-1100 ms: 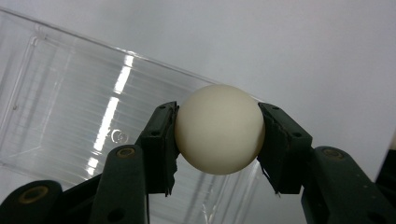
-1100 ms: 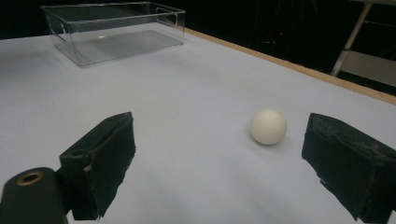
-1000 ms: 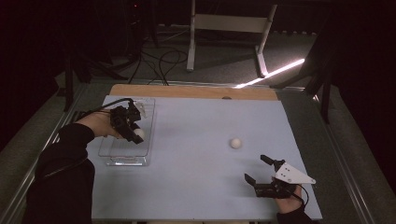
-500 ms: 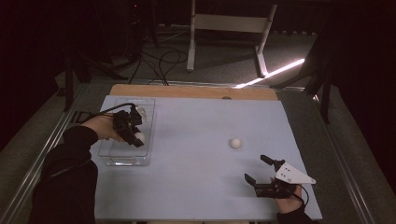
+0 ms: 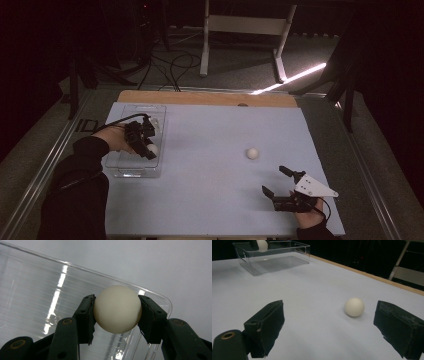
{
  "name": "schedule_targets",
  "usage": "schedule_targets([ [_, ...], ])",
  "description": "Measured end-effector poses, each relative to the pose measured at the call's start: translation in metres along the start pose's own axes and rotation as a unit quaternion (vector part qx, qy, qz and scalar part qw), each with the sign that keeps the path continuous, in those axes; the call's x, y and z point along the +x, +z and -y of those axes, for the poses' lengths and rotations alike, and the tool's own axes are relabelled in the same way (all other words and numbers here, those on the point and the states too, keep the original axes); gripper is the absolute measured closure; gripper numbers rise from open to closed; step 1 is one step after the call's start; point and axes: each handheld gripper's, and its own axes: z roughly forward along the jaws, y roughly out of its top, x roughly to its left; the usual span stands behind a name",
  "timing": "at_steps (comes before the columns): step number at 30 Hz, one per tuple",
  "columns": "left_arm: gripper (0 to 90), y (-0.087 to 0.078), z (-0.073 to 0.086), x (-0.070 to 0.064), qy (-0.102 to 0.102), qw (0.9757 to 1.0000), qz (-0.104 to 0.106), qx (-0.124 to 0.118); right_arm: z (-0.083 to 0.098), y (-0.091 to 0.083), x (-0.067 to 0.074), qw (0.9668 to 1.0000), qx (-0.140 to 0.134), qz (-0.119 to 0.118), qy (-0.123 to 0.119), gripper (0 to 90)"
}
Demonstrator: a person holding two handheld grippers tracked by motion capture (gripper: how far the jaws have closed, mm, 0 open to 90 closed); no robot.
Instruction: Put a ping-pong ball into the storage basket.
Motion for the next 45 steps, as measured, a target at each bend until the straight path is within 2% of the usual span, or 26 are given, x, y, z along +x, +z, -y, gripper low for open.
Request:
schedule_targets([
  [5,51.5,0.003,0.000,0.002,-0.008,0.9999,0.011,-0.002,0.000,-0.001,0.000,1.0000,-0.001,0.002,-0.001,9.6],
  [7,50.7,0.003,0.000,0.003,-0.019,0.9998,0.009,0.002,0.000,-0.001,0.000,1.0000,0.000,0.003,0.000,9.6],
  [8,44.2,0.003,0.000,0.003,-0.024,0.9997,0.006,0.005,0.000,-0.001,0.000,1.0000,0.000,0.003,0.000,9.6],
  [12,34.6,-0.002,0.001,0.003,-0.025,0.9996,-0.011,-0.002,0.000,-0.001,0.000,1.0000,-0.001,0.002,-0.002,9.6],
  [13,34.4,-0.004,0.001,0.003,-0.029,0.9995,-0.008,-0.008,0.000,-0.001,0.000,1.0000,0.000,0.003,-0.002,9.6],
  [14,29.3,-0.006,0.001,0.003,-0.031,0.9994,0.001,-0.014,0.000,-0.001,-0.001,1.0000,-0.001,0.003,-0.003,9.6],
  [15,27.2,-0.008,0.000,0.002,-0.026,0.9995,-0.003,-0.017,0.000,-0.001,0.000,1.0000,0.000,0.004,-0.001,9.6],
  [17,24.2,-0.011,-0.001,0.001,-0.030,0.9993,-0.003,-0.022,0.000,-0.001,0.000,1.0000,0.000,0.004,-0.002,9.6],
  [24,4.2,-0.014,-0.007,-0.004,-0.023,0.9996,-0.001,-0.018,-0.001,-0.001,0.000,1.0000,0.000,0.005,-0.003,9.6],
  [27,1.7,-0.015,-0.011,-0.007,-0.020,0.9996,0.002,-0.020,-0.001,-0.002,0.000,1.0000,0.000,0.005,-0.001,9.6],
  [38,1.5,-0.024,-0.028,-0.018,0.001,0.9991,0.008,-0.042,-0.001,-0.002,0.000,1.0000,0.000,0.005,-0.001,9.7],
  [39,1.5,-0.025,-0.029,-0.019,0.001,0.9991,0.004,-0.043,-0.001,-0.002,0.000,1.0000,0.000,0.006,-0.001,9.6],
  [41,1.2,-0.026,-0.033,-0.022,0.003,0.9987,0.012,-0.050,-0.002,-0.002,0.000,1.0000,-0.001,0.005,-0.003,9.6],
  [45,1.0,-0.027,-0.039,-0.024,0.006,0.9984,0.012,-0.055,-0.002,-0.002,0.000,1.0000,-0.002,0.006,-0.004,9.7],
])
